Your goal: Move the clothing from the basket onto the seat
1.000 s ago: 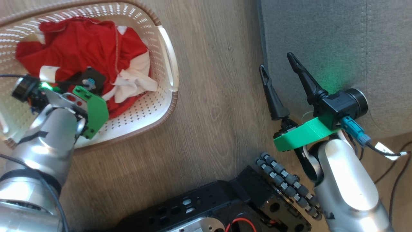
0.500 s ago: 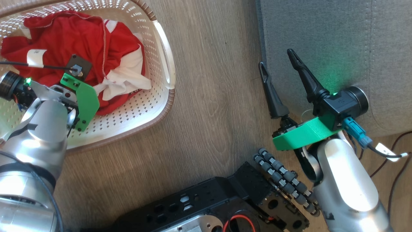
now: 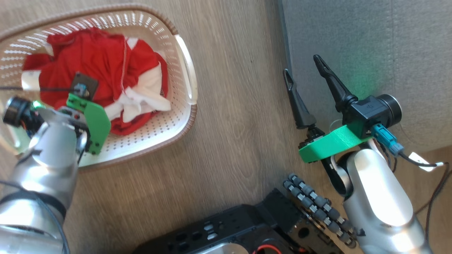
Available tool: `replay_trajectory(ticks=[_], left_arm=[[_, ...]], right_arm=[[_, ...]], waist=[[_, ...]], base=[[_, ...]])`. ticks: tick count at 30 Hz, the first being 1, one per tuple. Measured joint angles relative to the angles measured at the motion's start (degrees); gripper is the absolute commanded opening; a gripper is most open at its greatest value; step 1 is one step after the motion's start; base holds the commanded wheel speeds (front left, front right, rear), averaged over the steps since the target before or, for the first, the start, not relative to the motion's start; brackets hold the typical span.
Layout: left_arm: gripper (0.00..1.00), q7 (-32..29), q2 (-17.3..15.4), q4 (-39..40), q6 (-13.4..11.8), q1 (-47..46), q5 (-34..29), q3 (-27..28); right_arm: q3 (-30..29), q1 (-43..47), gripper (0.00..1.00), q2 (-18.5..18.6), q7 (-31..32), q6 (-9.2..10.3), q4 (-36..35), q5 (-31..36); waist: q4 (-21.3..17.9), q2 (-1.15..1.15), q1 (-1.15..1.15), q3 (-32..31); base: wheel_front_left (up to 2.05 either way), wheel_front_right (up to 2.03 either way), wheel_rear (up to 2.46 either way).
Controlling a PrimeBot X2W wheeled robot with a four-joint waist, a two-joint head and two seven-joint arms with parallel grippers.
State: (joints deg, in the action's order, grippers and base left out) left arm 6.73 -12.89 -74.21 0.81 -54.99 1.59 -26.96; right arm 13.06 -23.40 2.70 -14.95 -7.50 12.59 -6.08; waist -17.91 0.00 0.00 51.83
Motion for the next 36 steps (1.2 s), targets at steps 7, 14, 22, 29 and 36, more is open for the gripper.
replay_trajectory(ticks=[7, 14, 22, 29, 36], left_arm=[[0.00, 5.70, 2.13, -0.19, -0.57, 4.41, 2.71, 1.23], [0.00, 7.46, 4.17, 5.50, -1.03, 8.49, 6.31, 3.72], [0.00, 7.47, 5.14, 22.17, -2.08, 17.10, 7.50, 7.78], [0.00, 7.47, 6.17, 36.75, -0.65, 25.18, 7.86, 12.71], [0.00, 7.48, 7.98, 48.01, 0.98, 31.79, 7.12, 18.26]], right_arm=[[-1.37, -0.08, 1.00, 0.00, 0.00, 0.00, 2.23, 1.60], [-2.25, 0.60, 1.00, 0.01, 0.00, 0.00, 4.32, 2.86], [-3.94, 3.52, 1.00, 0.02, 0.01, 0.00, 6.78, 4.01], [-5.81, 6.48, 1.00, 0.02, 0.04, 0.00, 8.83, 3.48], [-5.86, 9.42, 1.00, 0.02, 0.05, 0.00, 9.32, 1.94]], waist=[[2.31, 0.00, 0.00, -6.90], [4.81, 0.00, 0.00, -14.48], [8.15, 0.00, 0.00, -23.32], [10.78, 0.00, -0.01, -30.77], [12.52, 0.00, -0.01, -35.95]], base=[[0.00, 0.00, 0.00], [0.00, 0.00, 0.00], [0.00, 0.00, 0.00], [0.00, 0.00, 0.00], [0.00, 0.00, 0.00]])
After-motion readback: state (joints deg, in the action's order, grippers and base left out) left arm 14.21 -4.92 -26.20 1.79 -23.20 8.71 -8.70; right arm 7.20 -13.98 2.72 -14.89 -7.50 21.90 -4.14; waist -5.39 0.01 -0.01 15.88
